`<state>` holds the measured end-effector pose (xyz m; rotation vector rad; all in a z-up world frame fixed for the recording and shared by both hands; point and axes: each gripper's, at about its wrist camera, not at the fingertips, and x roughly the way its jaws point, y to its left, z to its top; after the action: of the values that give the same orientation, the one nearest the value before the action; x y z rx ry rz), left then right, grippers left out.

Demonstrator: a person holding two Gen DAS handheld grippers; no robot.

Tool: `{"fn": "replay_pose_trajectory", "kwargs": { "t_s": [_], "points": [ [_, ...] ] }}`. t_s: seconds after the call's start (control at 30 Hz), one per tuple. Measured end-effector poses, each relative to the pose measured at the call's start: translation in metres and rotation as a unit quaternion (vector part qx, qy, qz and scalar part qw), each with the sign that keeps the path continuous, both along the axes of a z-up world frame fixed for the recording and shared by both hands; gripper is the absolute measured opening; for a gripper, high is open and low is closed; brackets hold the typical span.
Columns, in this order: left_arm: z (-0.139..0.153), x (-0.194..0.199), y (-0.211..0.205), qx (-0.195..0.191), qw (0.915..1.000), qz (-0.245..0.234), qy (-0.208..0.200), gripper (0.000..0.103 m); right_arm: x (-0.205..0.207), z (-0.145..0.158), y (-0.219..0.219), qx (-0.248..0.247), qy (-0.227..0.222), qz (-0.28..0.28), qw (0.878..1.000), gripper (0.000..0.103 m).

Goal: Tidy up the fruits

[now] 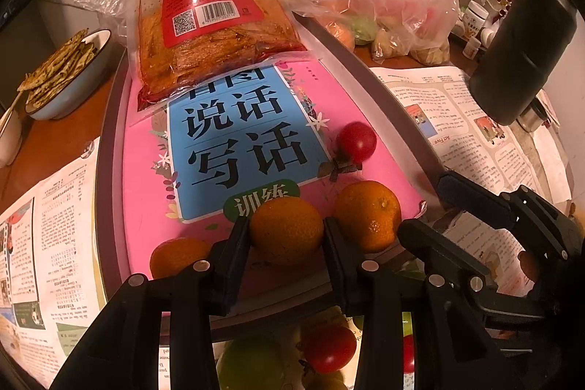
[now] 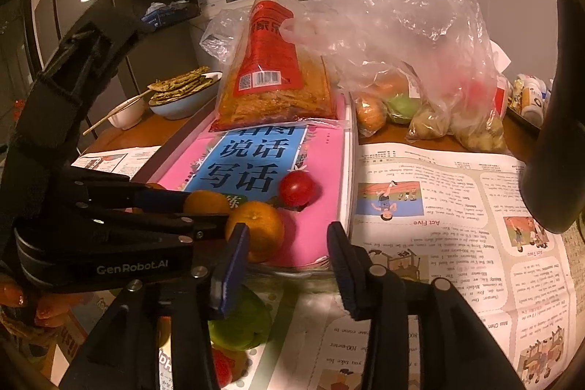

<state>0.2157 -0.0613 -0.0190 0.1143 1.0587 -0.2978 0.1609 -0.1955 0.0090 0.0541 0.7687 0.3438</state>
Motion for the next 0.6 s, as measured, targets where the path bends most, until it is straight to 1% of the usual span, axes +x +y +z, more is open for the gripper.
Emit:
{"fn": "replay_pose_trajectory", "kwargs": {
  "t_s": [0.2,0.4,0.47,0.5,0.53,0.6],
  "points": [
    [0.0,-0.0013,-0.0002,0.0,1.0,-0.001,0.001,0.041,-0.0038,0.0022,-0.0007,0.006,-0.004,-0.002,1.0,0.048],
    [0.0014,-0.0042,0.0025,-0.009,1.0,0.001,0.003,0.041,-0.008,0.0052,-0.0007,0.004,-0.008,-0.006,1.0,0.053],
    [0.0021,-0.005,0.0033,-0.012,0.9999,0.002,0.003,0.041,-0.0093,0.0064,-0.0016,0.001,-0.012,-0.012,1.0,0.058],
    [0.0027,-0.0057,0.0038,-0.012,0.9999,0.003,0.003,0.041,-0.0099,0.007,-0.0032,-0.002,-0.014,-0.019,1.0,0.065],
    [0.0031,-0.0064,0.0042,-0.013,0.9999,0.003,0.002,0.041,-0.0102,0.0074,-0.0046,-0.001,-0.015,-0.022,1.0,0.069],
    [0.0046,-0.008,0.005,-0.014,0.9999,0.003,0.001,0.042,-0.01,0.0081,-0.009,0.005,-0.015,-0.029,0.999,0.069]
  ]
}}
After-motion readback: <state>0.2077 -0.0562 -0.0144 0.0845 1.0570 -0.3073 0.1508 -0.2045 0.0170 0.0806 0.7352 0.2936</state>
